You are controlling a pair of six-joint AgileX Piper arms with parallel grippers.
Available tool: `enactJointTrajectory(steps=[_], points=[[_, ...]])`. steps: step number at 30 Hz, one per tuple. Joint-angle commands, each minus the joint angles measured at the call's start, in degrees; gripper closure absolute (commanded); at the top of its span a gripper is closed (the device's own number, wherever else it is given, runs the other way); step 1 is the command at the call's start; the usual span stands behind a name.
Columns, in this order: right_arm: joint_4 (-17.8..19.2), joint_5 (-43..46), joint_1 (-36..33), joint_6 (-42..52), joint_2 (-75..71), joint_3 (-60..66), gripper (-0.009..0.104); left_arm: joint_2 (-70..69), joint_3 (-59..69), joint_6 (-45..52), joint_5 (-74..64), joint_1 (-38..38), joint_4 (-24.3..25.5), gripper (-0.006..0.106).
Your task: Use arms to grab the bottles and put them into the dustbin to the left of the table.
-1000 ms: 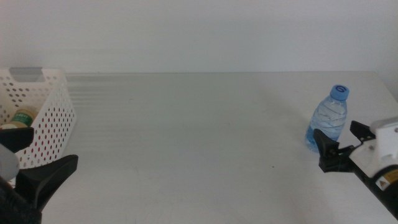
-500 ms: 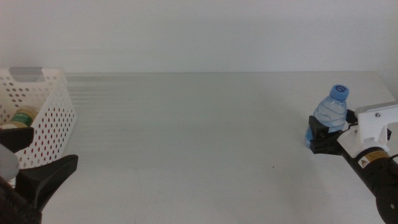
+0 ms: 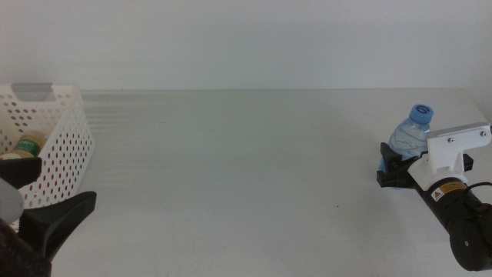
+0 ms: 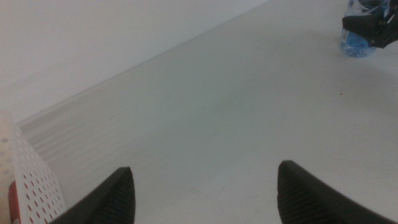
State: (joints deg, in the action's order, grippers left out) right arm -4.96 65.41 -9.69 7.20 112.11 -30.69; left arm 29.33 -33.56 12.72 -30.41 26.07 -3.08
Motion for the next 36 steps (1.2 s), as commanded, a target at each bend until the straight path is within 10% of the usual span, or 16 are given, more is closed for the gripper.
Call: enactJointTrajectory(steps=[1, 2, 17, 36], points=[[1.0, 5.2, 0.2, -0.5, -2.4, -0.7, 0.079, 0.3, -1.6, -1.0, 4.2, 0.4, -0.1, 0.030], [2.4, 5.2, 0.1, -1.7, -2.5, -0.5, 0.095, 0.3, -1.6, -1.0, 4.2, 0.4, -0.1, 0.030], [23.6, -5.4, -14.6, -13.4, -8.7, -13.5, 0.095, 0.3, -1.6, -1.0, 4.2, 0.4, -0.1, 0.030], [34.9, -19.1, -27.6, -21.1, 10.0, -45.2, 0.095, 0.3, -1.6, -1.0, 4.2, 0.4, -0.1, 0.030]])
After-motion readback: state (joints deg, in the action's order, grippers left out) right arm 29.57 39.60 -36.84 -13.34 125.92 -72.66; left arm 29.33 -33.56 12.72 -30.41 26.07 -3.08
